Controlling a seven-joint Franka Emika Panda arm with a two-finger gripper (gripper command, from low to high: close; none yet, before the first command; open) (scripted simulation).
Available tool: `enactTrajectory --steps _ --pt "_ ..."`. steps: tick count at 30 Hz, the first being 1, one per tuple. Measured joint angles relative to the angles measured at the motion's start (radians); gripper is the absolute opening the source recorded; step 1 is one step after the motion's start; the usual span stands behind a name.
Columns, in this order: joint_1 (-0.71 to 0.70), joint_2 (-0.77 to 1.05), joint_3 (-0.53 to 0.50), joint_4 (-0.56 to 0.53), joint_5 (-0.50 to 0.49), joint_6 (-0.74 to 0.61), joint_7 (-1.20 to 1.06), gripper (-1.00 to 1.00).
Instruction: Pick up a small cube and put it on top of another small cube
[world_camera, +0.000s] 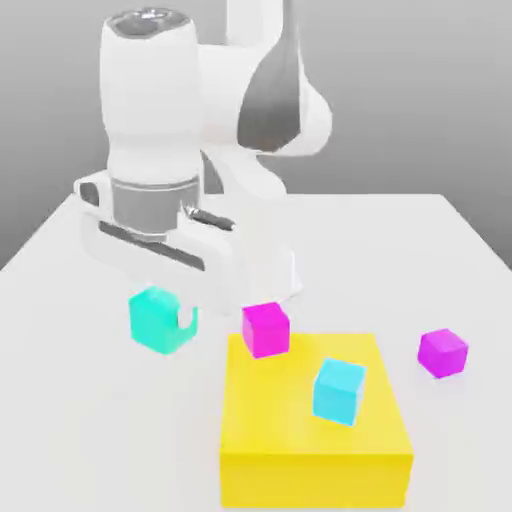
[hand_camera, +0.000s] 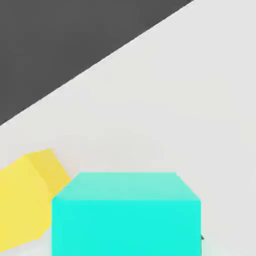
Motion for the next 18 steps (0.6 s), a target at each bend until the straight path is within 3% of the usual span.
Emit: enactTrajectory --steps 10,16,17,18 --pt "0.196 -0.349 0.0 -0.265 0.063 -0.082 -0.342 -1.0" --pt "0.208 -0.213 0.008 -0.347 0.074 0.136 -0.373 -1.0" --pt "0.208 -0.192 0.01 -0.354 0.075 0.164 -0.374 1.0" --pt "0.208 -0.192 0.01 -0.354 0.075 0.164 -0.374 1.0"
